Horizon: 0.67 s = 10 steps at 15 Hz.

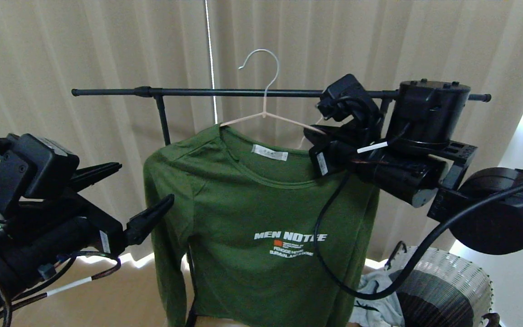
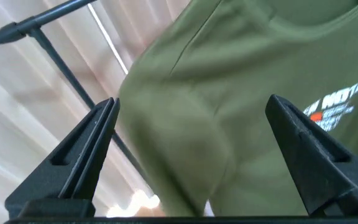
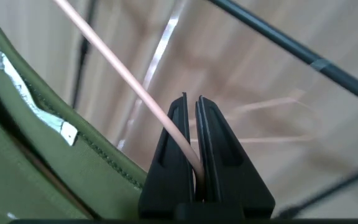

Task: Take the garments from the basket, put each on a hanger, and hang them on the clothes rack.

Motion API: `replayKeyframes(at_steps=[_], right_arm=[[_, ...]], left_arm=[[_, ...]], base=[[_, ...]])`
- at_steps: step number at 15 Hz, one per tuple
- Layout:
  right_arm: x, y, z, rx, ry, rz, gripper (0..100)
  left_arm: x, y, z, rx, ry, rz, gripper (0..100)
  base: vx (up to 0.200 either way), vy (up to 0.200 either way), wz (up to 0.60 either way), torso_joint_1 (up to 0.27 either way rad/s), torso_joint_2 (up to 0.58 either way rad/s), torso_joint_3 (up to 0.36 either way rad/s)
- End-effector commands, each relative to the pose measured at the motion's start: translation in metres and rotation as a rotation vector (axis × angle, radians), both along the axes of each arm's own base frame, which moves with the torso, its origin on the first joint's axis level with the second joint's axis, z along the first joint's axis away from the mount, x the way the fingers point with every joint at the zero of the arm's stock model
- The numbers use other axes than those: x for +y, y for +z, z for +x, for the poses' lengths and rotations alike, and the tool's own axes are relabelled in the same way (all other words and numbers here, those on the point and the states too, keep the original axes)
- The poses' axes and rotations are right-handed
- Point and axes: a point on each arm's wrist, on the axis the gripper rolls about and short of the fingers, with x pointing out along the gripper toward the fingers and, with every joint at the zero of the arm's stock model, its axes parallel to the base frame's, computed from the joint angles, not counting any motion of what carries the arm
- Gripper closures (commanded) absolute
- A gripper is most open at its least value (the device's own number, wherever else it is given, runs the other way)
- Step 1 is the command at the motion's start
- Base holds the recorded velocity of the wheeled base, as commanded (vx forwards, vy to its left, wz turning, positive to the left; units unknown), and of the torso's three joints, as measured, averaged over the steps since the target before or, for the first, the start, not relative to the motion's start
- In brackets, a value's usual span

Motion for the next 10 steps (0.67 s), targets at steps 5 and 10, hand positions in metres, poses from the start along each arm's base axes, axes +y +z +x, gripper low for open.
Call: replayKeyframes(at_steps=[5,10], right_arm=[[-0.027,0.031,-0.015,-0.071,-0.03,0.055,100],[-0.041,0.043,-0.042,-0.097,0.033,0.07,100]], left_arm=[[0.009,-0.018,-0.002,0.082,0.047,-0.027,0],[0.023,-0.033,0.008,0.145,0.137,-0.009,0]], base=[[0.0,0.0,0.0,0.0,0.0,0.0],[0.0,0.0,0.0,0.0,0.0,0.0]])
